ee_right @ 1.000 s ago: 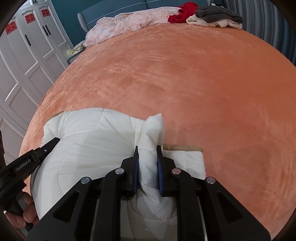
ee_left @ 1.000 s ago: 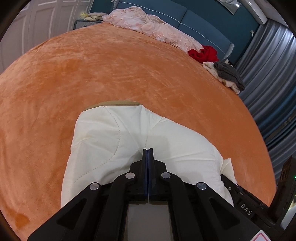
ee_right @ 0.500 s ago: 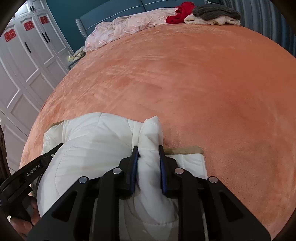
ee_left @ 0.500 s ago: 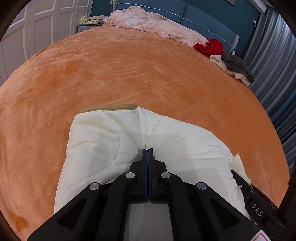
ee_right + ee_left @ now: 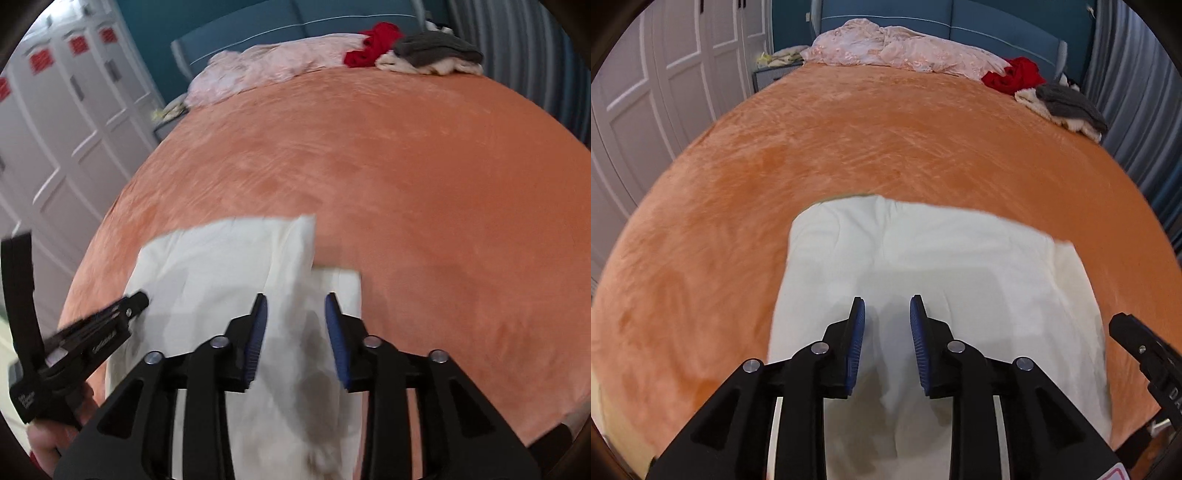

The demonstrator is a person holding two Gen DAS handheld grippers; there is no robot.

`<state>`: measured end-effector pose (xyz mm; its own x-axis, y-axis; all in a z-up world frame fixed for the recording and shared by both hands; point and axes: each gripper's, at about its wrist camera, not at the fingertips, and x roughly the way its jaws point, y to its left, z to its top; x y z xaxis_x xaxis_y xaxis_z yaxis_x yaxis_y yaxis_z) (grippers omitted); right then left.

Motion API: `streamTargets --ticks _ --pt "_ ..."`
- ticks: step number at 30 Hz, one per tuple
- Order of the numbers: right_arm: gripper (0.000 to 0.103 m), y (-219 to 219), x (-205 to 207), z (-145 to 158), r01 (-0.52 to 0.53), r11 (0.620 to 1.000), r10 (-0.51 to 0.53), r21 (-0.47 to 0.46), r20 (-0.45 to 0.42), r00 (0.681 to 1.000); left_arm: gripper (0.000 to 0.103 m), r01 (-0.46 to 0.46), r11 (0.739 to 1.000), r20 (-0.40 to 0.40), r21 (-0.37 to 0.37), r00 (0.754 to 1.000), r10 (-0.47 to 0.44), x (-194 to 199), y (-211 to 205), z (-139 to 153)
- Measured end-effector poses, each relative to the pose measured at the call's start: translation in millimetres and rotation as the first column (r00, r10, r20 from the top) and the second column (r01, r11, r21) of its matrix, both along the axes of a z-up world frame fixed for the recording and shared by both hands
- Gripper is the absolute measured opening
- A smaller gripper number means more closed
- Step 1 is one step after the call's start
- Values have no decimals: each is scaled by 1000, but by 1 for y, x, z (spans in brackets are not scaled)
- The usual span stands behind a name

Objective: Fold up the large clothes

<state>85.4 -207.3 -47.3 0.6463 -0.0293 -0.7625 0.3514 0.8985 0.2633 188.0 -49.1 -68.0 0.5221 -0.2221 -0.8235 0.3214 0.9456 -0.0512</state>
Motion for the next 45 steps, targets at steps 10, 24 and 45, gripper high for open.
streamTargets --ticks 10,24,45 --pt "11 19 -36 -22 -49 998 54 38 -137 989 24 29 992 -35 119 999 -25 -57 -2 1" --pt "11 29 -32 -51 -63 998 63 8 -178 982 24 -1 985 45 170 999 -7 -77 -11 -28" --pt "81 -18 -60 -36 -46 975 62 217 -69 996 80 -152 968 -145 -202 982 124 -39 92 -1"
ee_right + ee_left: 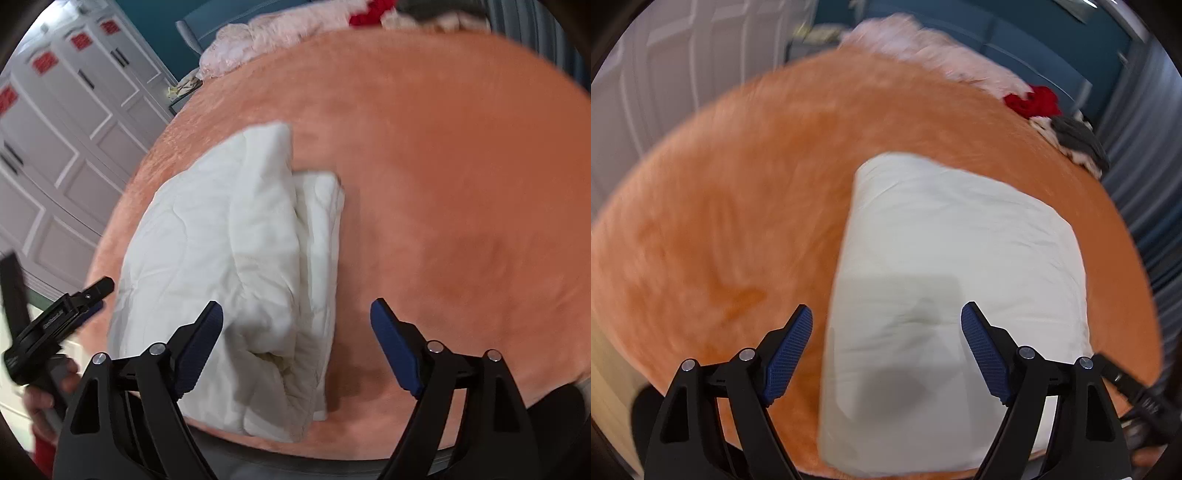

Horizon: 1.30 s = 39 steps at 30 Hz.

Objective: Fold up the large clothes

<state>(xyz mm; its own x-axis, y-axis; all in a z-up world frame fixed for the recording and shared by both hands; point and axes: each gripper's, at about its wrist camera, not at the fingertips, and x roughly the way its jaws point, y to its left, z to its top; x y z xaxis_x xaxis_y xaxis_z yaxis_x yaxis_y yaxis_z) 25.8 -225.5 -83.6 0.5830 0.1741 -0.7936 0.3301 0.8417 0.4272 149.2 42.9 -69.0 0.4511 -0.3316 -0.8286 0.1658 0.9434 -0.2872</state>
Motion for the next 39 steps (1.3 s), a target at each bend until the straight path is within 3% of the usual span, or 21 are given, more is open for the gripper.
streamTargets --ticks 3,5,9,10,11,13,15,17,19,22,26,30,34,39 --pt "86 -8 5 -31 12 978 -8 206 -19 1000 80 -31 989 -165 -148 986 7 20 23 -31" --pt "89 -12 8 -52 36 936 -30 350 -22 999 85 -66 966 -225 -249 974 9 24 32 -47" --pt "90 -14 13 -76 56 857 -65 512 0 998 88 -86 923 -282 -376 959 -25 30 35 -68" --pt "90 -12 15 -78 56 853 -69 519 5 998 89 -89 911 -295 -403 955 -37 32 33 -72" --pt "88 -9 19 -77 49 858 -63 512 10 998 89 -85 903 -300 -422 953 -51 33 32 -74" --pt "72 -7 23 -73 35 870 -50 493 17 999 86 -68 901 -299 -428 952 -70 36 24 -69" --pt "45 -5 24 -54 8 895 -37 446 56 998 80 -15 922 -236 -387 968 -84 35 12 -49" --pt "38 -1 24 -31 -18 923 -21 385 97 995 73 53 940 -146 -338 983 -108 31 1 -24" --pt "36 3 27 8 -51 960 6 275 161 987 69 107 947 -54 -303 990 -130 29 -8 3" --pt "36 2 38 51 -69 983 24 169 256 966 66 178 937 82 -302 984 -160 33 -18 49" --pt "36 -13 58 106 -92 992 51 82 404 913 66 254 921 282 -297 944 -170 46 -30 107" --pt "37 -28 93 129 -112 993 82 34 480 873 66 300 915 409 -271 896 -172 71 -44 140" --pt "38 -41 138 115 -123 992 92 34 479 873 66 313 916 439 -251 880 -181 107 -56 132" --pt "38 -54 192 67 -124 990 88 63 402 911 66 290 921 355 -258 916 -189 164 -63 75"
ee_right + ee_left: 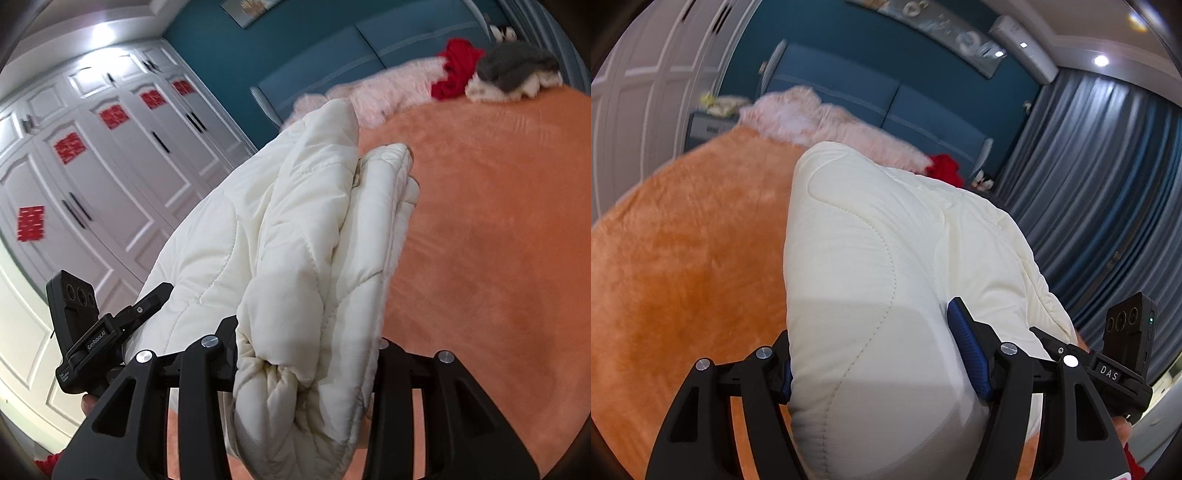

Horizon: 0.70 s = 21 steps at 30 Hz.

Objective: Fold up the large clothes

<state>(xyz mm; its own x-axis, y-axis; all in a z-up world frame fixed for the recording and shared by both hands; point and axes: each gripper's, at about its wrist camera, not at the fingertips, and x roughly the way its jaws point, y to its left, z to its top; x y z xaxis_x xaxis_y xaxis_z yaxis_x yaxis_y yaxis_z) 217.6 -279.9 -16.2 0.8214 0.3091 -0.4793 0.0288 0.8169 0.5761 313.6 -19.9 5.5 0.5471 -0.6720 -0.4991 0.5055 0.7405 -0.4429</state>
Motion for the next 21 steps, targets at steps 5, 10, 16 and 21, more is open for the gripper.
streamTargets --ticks 5,10,16,21 --pt "39 -5 40 -68 7 1000 -4 28 -110 994 66 -12 999 -103 31 995 15 35 -1 -70" --pt "59 -4 43 -119 26 996 -13 86 -151 988 70 -38 999 -180 25 983 42 41 11 -134" --pt "79 -18 6 -115 79 991 -58 108 -186 981 82 -54 995 -212 84 975 71 20 31 -122" --pt "79 -18 -35 -55 117 984 -139 -134 -170 976 81 -79 925 -52 372 993 106 -5 31 -67"
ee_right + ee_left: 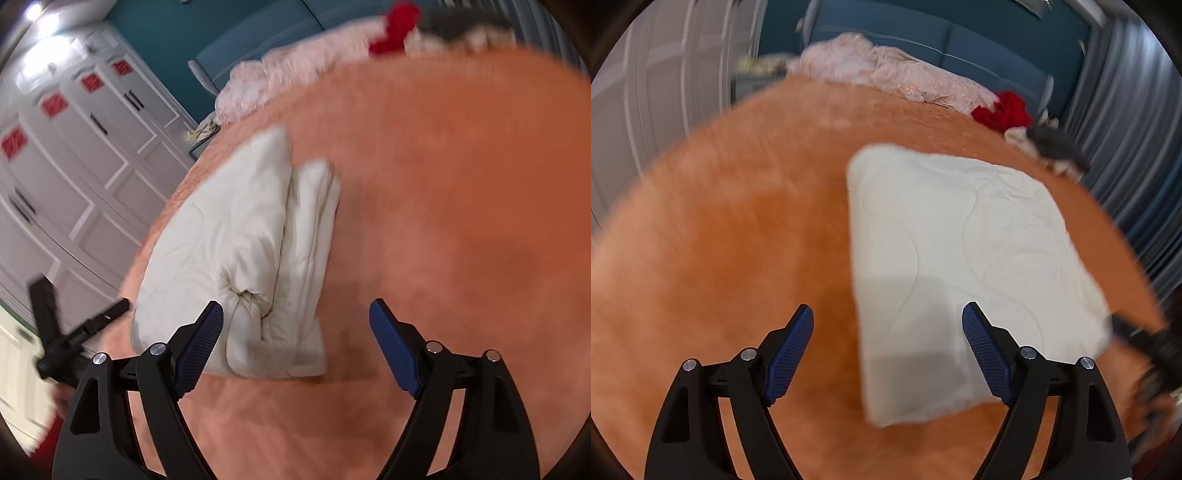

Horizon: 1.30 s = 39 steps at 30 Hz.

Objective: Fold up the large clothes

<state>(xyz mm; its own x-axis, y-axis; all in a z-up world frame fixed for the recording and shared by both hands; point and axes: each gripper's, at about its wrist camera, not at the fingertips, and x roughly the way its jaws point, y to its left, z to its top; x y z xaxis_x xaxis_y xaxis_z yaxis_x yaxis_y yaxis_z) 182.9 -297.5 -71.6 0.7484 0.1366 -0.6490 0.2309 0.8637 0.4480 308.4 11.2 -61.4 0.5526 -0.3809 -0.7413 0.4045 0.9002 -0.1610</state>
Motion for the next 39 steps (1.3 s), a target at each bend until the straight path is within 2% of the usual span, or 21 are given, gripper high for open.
streamTargets --ticks 2,5,7,10,11,12,16,18,19,20,21,23,28,39 --pt "78 7 -1 28 -3 996 5 -90 26 1000 81 -14 997 79 81 997 7 -5 -9 25" --pt "75 27 22 74 -12 979 28 -204 74 997 81 -33 993 130 113 991 18 1 -29 54" --pt "72 41 42 88 -15 967 40 -254 93 995 81 -62 992 158 113 986 43 9 -42 68" --pt "60 57 80 92 -18 940 45 -341 69 997 81 -76 989 160 125 986 56 35 -72 77" --pt "54 60 96 88 -20 937 39 -348 46 998 80 -77 989 161 128 985 56 40 -80 76" --pt "44 58 107 84 -19 937 32 -349 31 999 77 -74 988 166 138 985 51 47 -90 73" --pt "22 55 151 52 -5 938 -9 -346 -41 999 64 -61 976 161 210 987 27 74 -123 47" --pt "12 53 167 34 -5 933 -23 -360 -74 997 48 -49 971 135 235 991 18 86 -134 31" --pt "11 52 174 23 -8 929 -28 -369 -92 995 43 -40 969 113 245 994 13 92 -137 18" --pt "9 52 176 16 -12 928 -29 -373 -104 994 32 -35 967 95 253 995 11 96 -141 10" --pt "8 51 180 5 -18 925 -31 -381 -120 992 28 -32 966 80 256 997 12 100 -142 0" --pt "8 49 182 -12 -20 924 -33 -382 -132 991 28 -38 967 76 252 997 19 103 -142 -17" --pt "5 46 182 -36 -7 929 -42 -370 -124 991 27 -56 966 132 254 991 22 99 -150 -33" --pt "4 53 181 -55 31 912 -66 -410 -73 995 27 -91 964 193 251 980 42 103 -155 -59"
